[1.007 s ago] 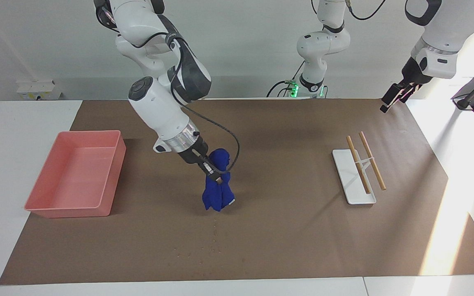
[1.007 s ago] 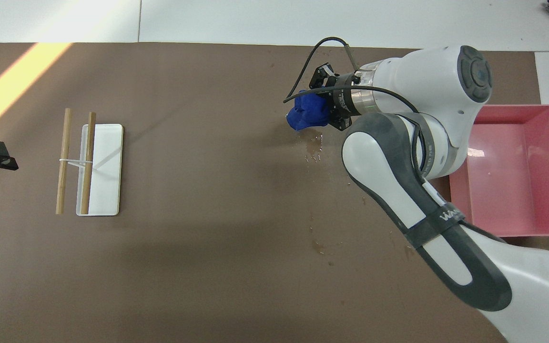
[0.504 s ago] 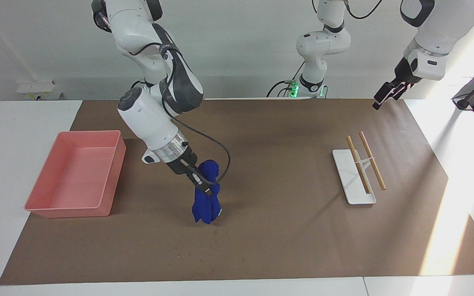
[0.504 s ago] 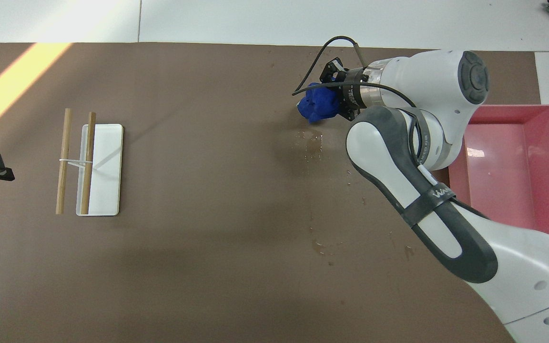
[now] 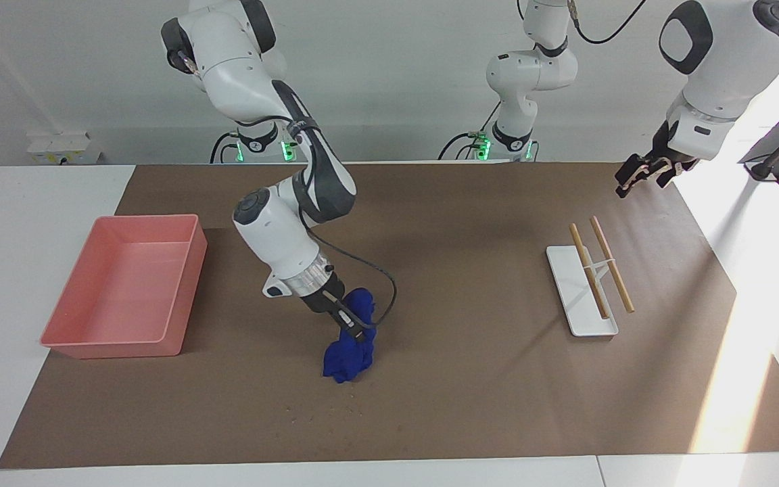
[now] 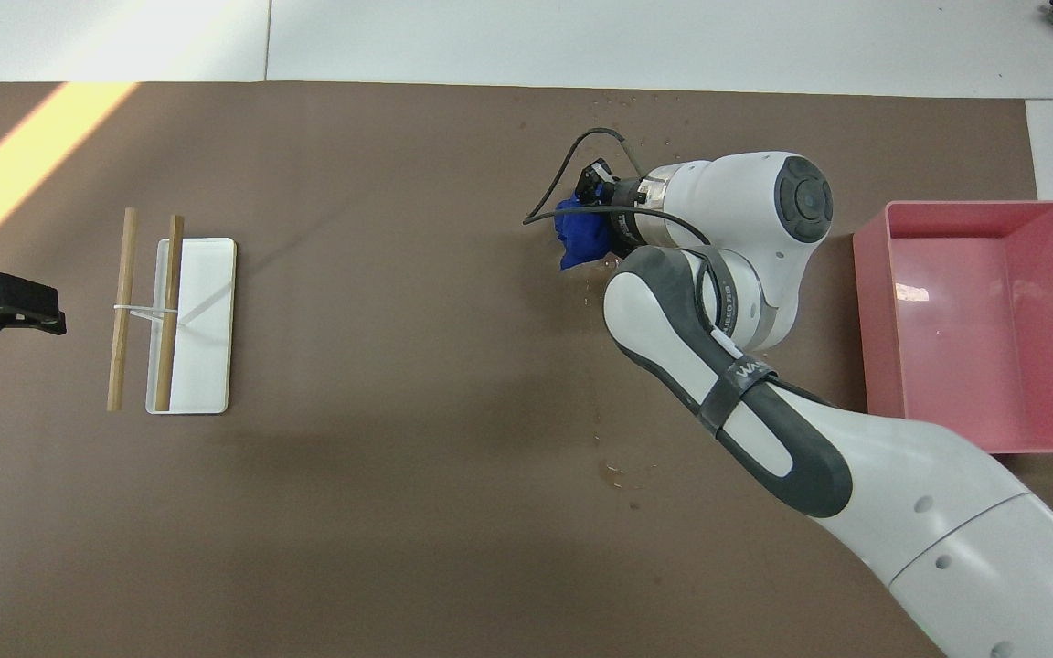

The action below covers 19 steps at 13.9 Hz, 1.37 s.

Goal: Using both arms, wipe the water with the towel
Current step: 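Lower the towel onto the water spill with the right gripper, then rub the towel back and forth over the water spill with the right gripper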

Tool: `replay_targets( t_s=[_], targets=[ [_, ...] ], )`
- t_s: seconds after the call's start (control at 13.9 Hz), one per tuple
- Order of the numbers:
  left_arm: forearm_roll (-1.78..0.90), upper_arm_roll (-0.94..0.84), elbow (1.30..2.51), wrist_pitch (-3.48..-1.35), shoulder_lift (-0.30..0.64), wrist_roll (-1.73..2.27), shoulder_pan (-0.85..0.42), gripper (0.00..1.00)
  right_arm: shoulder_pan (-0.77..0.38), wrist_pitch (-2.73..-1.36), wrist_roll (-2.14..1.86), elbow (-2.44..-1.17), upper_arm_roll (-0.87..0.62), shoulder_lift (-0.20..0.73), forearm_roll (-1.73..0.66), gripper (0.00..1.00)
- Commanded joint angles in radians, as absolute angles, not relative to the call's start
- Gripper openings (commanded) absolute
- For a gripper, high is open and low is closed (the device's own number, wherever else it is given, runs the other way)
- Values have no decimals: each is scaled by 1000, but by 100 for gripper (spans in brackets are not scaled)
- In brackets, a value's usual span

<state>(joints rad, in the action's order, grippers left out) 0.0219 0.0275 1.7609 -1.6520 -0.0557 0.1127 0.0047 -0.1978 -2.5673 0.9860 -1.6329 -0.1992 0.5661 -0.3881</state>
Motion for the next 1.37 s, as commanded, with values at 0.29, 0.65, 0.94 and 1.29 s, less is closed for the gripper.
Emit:
replay_targets(
  t_s=[0.29,0.65,0.94,1.29],
  targets=[
    [41,49,1810,-1672,-84,-37,-14,100,-180,-2691,897,-1805,-206,540,-387,0],
    [40,51,1802,-1680,-80,-32,-37,100,-178,-2726,905,-1882,-206,522,-388,0],
    [40,57,1802,-1692,-80,-38,-52,100,-181,-2639,956,-1914,-204,483,-388,0],
    [38,55,1805,-1697,-83,-37,-49,100,-178,-2517,960,-2021,-201,381,-387,0]
  ],
)
